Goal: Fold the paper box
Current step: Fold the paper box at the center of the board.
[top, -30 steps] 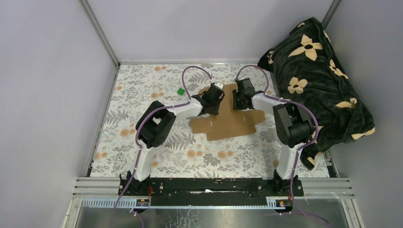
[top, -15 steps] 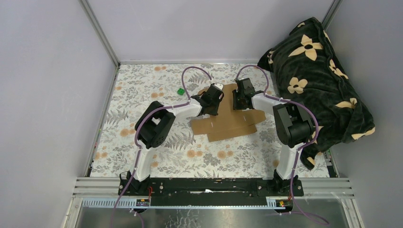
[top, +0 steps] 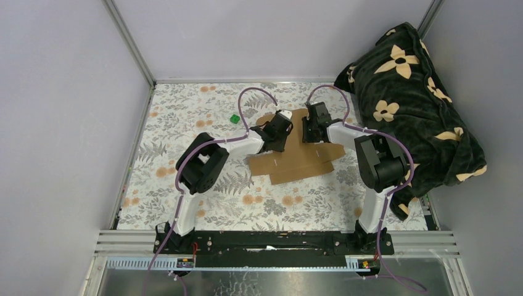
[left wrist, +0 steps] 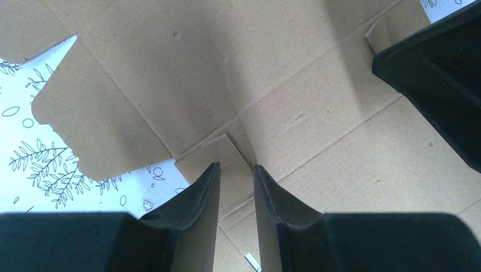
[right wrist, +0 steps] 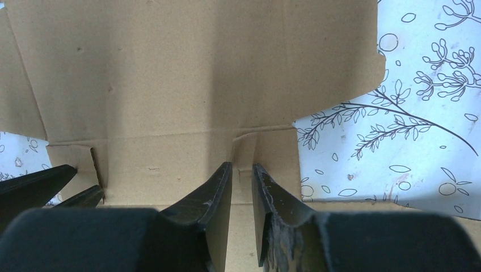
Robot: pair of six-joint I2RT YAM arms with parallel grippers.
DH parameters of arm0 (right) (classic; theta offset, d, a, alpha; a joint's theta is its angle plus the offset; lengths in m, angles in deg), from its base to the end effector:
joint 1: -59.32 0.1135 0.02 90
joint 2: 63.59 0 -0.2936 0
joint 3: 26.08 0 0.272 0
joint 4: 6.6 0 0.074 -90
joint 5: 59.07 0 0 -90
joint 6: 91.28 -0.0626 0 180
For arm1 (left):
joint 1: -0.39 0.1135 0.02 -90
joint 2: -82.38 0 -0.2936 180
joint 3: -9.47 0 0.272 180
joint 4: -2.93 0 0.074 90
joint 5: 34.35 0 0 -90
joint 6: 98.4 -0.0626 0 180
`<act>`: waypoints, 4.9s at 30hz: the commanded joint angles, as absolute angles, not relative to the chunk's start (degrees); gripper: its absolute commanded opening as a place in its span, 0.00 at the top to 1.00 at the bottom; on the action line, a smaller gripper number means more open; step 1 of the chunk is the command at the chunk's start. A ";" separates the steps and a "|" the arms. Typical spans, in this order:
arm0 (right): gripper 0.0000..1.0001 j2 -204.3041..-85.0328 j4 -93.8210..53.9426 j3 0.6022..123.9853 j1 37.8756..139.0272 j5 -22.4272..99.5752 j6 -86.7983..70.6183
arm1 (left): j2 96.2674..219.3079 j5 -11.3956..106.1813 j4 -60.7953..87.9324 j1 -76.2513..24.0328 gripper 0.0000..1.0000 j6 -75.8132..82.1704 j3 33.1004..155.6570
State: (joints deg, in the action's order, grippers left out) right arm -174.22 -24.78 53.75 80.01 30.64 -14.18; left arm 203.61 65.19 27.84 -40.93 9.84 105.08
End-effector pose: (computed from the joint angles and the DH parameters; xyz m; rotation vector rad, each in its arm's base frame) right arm 0.4180 0.1575 0.1459 -0.1636 2.4369 0.2581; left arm 0.3852 -0.3248 0.1422 0.4186 2.4173 -0.2593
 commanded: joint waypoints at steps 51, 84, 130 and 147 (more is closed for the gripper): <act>0.72 -179.43 -37.06 49.59 81.56 34.48 -15.29 | 196.99 59.69 24.50 -37.56 0.50 9.73 99.54; 0.72 -179.32 -36.66 49.17 81.51 34.62 -15.42 | 198.64 55.92 22.10 -39.28 0.51 13.13 101.69; 0.72 -178.39 -38.25 48.99 81.56 33.75 -15.53 | 205.17 62.01 30.90 -38.36 0.57 12.83 104.60; 0.65 -180.96 -44.54 56.98 81.56 29.83 -15.70 | 205.64 59.01 31.59 -35.25 0.57 12.08 107.60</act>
State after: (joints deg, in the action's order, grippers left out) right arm -175.22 -31.81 57.57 81.15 31.62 -16.26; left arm 203.31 59.47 29.15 -36.06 13.10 106.02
